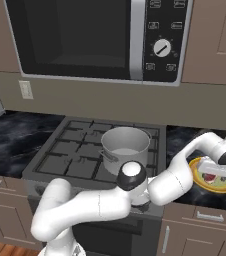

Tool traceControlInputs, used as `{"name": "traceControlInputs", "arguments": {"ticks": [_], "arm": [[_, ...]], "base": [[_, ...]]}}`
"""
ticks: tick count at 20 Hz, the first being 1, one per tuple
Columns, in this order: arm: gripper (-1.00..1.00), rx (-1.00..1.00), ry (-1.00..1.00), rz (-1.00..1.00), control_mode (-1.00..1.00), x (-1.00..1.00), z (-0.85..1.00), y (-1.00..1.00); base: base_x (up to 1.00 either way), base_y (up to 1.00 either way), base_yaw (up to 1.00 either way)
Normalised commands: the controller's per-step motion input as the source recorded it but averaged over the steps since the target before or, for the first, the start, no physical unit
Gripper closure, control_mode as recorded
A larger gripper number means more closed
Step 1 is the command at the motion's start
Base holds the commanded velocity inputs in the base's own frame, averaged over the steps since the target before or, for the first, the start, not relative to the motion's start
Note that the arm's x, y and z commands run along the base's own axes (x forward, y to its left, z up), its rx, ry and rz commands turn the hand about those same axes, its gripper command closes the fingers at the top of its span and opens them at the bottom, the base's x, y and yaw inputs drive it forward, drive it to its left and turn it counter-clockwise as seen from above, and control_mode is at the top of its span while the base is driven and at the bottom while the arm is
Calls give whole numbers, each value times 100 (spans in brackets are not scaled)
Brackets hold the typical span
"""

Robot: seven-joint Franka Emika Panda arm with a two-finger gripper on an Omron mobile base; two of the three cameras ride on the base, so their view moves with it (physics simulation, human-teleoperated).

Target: Retrieve the frozen meat and place it in the pot on a burner. Then turn the burner on.

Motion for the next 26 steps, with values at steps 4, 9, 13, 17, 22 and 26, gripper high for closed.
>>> {"name": "traceControlInputs", "arguments": {"ticks": [4,9,13,17,22,26], "arm": [[-100,0,2,0,-100,0,-9,5],[-100,1,0,0,-100,0,-14,0],[-100,6,2,0,-100,0,-26,-1],[-100,9,13,0,-100,0,-53,0],[100,9,12,0,-100,0,-55,0],[100,8,8,0,-100,0,-43,0]], "base": [[0,0,0],[0,0,0],[0,0,0],[0,0,0],[0,0,0],[0,0,0]]}}
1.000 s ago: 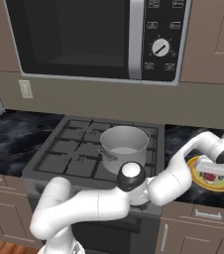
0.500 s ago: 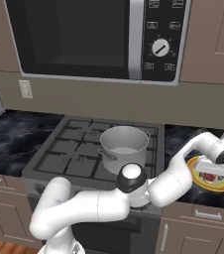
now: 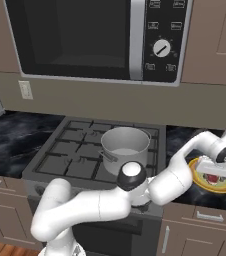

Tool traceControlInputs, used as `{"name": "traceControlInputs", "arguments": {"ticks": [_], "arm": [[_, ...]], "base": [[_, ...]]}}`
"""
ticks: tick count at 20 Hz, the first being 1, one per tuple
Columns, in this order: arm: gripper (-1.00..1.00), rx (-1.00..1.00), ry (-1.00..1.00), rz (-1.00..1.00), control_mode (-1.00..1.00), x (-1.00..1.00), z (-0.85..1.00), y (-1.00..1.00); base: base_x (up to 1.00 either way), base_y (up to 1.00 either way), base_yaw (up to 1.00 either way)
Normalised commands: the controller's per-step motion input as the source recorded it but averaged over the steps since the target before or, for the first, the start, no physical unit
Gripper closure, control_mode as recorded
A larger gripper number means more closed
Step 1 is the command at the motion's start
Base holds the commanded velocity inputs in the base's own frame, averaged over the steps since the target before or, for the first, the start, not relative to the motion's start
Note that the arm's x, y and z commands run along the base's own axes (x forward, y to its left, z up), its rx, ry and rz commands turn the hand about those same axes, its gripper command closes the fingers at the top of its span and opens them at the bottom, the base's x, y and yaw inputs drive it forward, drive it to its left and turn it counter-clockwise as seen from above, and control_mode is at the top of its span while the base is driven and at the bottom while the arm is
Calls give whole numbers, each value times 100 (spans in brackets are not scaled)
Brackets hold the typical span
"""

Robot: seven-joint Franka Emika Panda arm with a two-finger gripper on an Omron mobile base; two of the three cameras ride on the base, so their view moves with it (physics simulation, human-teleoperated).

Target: Retrieve the frozen meat and place it in the pot on a burner. Then turn the burner on.

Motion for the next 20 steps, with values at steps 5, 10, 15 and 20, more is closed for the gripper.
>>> {"name": "traceControlInputs", "arguments": {"ticks": [5,10,15,20], "arm": [[100,3,2,0,-100,0,-20,0],[100,3,0,0,-100,-25,21,0],[100,0,-3,5,-100,-76,27,0],[100,-14,-4,28,-100,-98,2,36]], "base": [[0,0,0],[0,0,0],[0,0,0],[0,0,0]]}}
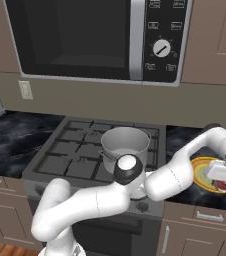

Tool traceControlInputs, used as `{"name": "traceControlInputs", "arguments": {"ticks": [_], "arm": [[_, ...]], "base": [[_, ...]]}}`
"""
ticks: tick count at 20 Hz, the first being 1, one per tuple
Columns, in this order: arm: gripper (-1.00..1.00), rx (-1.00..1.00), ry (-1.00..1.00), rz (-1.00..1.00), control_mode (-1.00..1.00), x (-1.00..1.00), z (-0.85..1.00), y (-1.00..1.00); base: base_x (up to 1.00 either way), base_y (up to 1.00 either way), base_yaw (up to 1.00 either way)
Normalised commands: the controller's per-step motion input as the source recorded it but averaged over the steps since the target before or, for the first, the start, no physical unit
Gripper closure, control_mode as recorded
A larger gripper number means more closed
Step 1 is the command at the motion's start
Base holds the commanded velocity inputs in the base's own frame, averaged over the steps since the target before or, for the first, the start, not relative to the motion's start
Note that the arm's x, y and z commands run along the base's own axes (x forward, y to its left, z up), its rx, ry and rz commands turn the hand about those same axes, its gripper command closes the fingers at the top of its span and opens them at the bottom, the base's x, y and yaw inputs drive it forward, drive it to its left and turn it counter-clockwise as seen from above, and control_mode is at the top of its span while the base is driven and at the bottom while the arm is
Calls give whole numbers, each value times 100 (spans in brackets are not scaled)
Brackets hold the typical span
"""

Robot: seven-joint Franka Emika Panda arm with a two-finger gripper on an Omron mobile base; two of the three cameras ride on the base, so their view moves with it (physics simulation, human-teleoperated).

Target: Retrieve the frozen meat and place it in the pot on a burner. Then turn the burner on.

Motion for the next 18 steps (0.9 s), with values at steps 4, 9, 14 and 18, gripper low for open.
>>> {"name": "traceControlInputs", "arguments": {"ticks": [4,9,14,18], "arm": [[100,-22,-1,45,-100,-100,-1,47],[100,-23,-11,54,-100,-100,0,45],[100,-27,-12,58,-100,-100,0,58],[100,-27,-7,60,-100,-100,0,72]], "base": [[0,0,0],[0,0,0],[0,0,0],[0,0,0]]}}
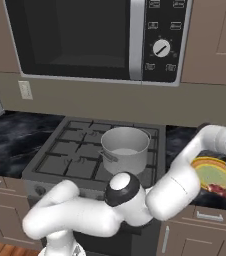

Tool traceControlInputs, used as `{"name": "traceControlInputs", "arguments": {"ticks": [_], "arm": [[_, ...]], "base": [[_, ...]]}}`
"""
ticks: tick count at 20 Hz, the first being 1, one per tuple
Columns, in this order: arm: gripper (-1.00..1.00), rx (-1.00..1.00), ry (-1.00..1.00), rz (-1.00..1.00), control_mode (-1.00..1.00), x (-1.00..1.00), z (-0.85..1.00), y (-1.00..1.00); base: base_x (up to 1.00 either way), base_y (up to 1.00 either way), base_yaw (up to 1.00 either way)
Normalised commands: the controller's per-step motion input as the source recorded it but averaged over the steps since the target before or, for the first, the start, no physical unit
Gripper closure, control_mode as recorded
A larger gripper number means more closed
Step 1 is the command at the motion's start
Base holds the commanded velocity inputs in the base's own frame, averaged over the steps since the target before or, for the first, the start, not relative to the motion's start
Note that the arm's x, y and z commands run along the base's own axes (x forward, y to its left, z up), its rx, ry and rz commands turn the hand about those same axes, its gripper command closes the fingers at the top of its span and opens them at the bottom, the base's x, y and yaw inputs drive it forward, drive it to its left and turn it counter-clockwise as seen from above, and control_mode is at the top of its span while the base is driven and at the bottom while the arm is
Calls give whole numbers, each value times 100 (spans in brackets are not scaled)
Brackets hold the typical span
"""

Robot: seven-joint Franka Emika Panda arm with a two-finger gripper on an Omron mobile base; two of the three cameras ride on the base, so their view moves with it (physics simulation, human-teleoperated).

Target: Retrieve the frozen meat and place it in the pot on a burner. Then turn the burner on.

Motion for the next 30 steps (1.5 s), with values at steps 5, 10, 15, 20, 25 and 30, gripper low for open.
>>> {"name": "traceControlInputs", "arguments": {"ticks": [5,10,15,20,25,30], "arm": [[100,-22,-7,62,-100,-91,0,93],[100,-8,-39,37,-100,-51,35,60],[100,-1,-36,9,-100,-31,54,27],[100,9,-9,0,-100,1,45,29],[100,14,0,0,-100,37,24,41],[100,24,0,-7,-100,26,10,5]], "base": [[0,0,0],[0,0,0],[0,0,0],[0,0,0],[0,0,0],[0,0,0]]}}
